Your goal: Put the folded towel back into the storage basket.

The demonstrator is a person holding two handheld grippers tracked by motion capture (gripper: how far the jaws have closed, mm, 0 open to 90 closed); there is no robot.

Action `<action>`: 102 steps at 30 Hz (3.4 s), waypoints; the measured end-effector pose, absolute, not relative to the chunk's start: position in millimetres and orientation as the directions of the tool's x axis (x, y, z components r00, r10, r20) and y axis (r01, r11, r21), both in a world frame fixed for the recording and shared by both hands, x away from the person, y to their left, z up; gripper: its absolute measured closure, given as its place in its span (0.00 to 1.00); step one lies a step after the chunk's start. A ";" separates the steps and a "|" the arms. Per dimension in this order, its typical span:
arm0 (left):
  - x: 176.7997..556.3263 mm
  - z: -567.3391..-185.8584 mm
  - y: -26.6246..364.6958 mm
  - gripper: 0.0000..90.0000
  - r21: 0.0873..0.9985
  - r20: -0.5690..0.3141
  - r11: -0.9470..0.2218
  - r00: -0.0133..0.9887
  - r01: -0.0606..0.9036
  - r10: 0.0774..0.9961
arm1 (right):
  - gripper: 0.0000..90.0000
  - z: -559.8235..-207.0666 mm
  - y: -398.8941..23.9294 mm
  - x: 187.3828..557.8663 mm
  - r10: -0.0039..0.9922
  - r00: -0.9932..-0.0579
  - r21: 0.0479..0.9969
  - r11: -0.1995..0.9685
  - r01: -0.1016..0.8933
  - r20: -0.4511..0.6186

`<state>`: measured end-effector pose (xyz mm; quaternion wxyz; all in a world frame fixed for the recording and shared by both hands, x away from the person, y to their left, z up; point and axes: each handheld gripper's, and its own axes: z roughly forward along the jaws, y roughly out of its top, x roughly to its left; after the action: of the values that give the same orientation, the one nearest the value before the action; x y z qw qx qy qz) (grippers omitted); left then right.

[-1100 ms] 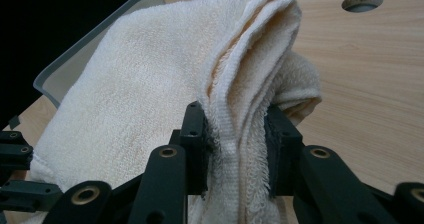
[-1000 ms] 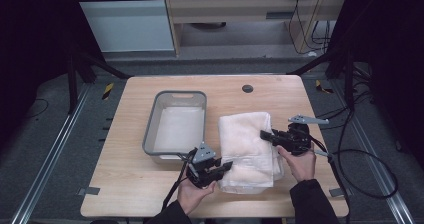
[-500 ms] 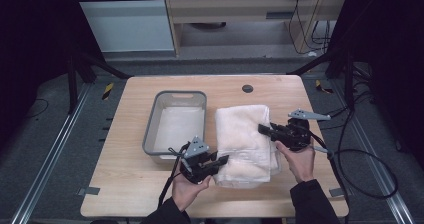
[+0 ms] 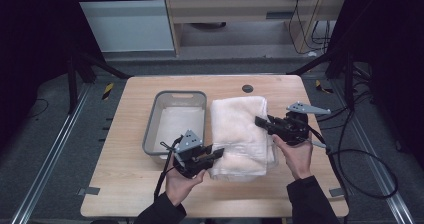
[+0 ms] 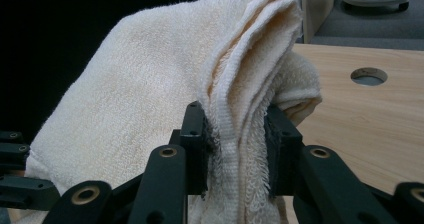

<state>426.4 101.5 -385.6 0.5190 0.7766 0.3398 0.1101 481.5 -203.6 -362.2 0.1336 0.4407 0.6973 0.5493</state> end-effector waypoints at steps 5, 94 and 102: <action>427.4 -376.8 113.3 0.80 0.892 -0.186 -0.203 0.738 0.404 0.649 | 0.76 -354.8 -194.2 483.8 0.756 -0.581 0.890 -0.003 0.456 0.300; 452.9 -337.6 253.6 0.80 0.915 -0.201 -0.022 0.501 0.404 0.842 | 0.75 -311.4 -28.0 545.4 0.737 -0.624 0.909 0.031 0.417 0.261; 460.5 -344.9 260.4 0.80 0.909 -0.196 -0.028 0.485 0.416 0.852 | 0.75 -321.6 -19.4 554.0 0.735 -0.623 0.906 0.027 0.423 0.270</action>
<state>460.5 260.4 -344.9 0.5220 0.6857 0.4622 0.2088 554.0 -19.4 -321.6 0.1382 0.4117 0.7030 0.5632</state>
